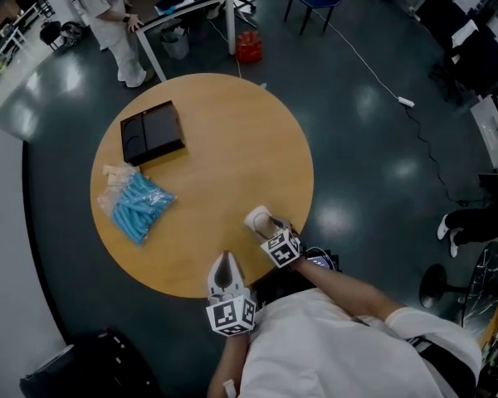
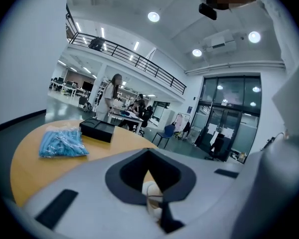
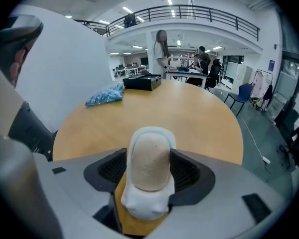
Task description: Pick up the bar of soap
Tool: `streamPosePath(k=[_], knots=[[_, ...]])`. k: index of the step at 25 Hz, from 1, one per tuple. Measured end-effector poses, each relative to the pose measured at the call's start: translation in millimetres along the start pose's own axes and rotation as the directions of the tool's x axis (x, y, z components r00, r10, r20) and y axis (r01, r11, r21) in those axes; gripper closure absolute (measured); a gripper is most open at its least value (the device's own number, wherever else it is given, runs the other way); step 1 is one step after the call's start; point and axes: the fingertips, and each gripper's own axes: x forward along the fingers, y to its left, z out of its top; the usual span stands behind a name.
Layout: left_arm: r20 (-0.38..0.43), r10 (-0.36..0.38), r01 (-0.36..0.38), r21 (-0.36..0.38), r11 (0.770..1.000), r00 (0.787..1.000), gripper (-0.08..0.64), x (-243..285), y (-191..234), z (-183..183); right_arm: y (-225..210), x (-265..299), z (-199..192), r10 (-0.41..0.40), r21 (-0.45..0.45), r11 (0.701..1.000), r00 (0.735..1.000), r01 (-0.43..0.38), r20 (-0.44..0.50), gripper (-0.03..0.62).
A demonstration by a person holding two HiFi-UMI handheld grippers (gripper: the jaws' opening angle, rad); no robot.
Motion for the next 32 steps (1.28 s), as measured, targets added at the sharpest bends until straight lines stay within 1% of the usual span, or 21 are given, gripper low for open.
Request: streamPosePath(k=[4, 9, 12, 16, 20, 22, 24, 25, 27, 30, 32], knots=[[-0.006, 0.005, -0.005, -0.003, 1.0, 1.0, 0.554, 3.5, 3.6, 0.6, -4.4, 11.7, -6.0, -0.017, -0.008, 1.0, 0.998, 0.016, -0.061, 0.327], [-0.011, 0.019, -0.019, -0.023, 1.0, 1.0, 0.554, 6.2, 11.6, -2.8, -3.0, 15.5, -8.0, 0.003, -0.005, 1.0, 0.997, -0.004, -0.072, 0.328], [-0.015, 0.023, -0.024, -0.036, 0.999, 1.0, 0.554, 7.8, 14.3, -4.3, -2.9, 15.5, -5.6, 0.001, -0.011, 1.0, 0.997, -0.002, -0.072, 0.33], [-0.015, 0.026, -0.027, -0.034, 0.999, 1.0, 0.554, 7.0, 14.9, -3.3, -4.3, 13.2, -5.2, -0.013, -0.045, 0.999, 0.998, 0.011, -0.058, 0.333], [-0.004, 0.034, -0.034, -0.028, 0.999, 0.999, 0.554, 5.8, 18.3, -0.4, -6.7, 6.0, 3.2, -0.011, -0.053, 0.999, 1.0, 0.01, -0.013, 0.333], [0.002, 0.036, -0.036, -0.028, 0.999, 0.999, 0.554, 6.6, 19.7, 1.3, -5.4, -4.3, 15.6, 0.006, -0.045, 0.999, 0.999, -0.004, 0.037, 0.333], [0.012, 0.034, -0.033, -0.025, 0.999, 0.999, 0.554, 8.0, 18.2, 5.5, -1.9, -25.4, 35.3, 0.036, -0.044, 0.999, 0.993, -0.032, 0.113, 0.333], [0.02, 0.031, -0.031, -0.021, 0.999, 0.999, 0.554, 8.6, 17.0, 8.9, 0.2, -40.7, 48.4, 0.053, -0.045, 0.998, 0.985, -0.046, 0.164, 0.333], [0.037, 0.024, -0.024, -0.01, 1.0, 0.999, 0.554, 9.5, 14.7, 17.6, 3.4, -79.2, 79.2, 0.079, -0.046, 0.997, 0.955, -0.069, 0.285, 0.333], [0.067, 0.013, -0.014, 0.01, 1.0, 0.998, 0.554, 10.6, 12.5, 30.9, 8.3, -139.8, 117.5, 0.105, -0.033, 0.994, 0.889, -0.1, 0.447, 0.333], [0.083, 0.008, -0.01, 0.017, 1.0, 0.996, 0.554, 12.4, 11.2, 37.6, 8.0, -170.0, 135.3, 0.1, -0.01, 0.994, 0.847, -0.111, 0.523, 0.333]])
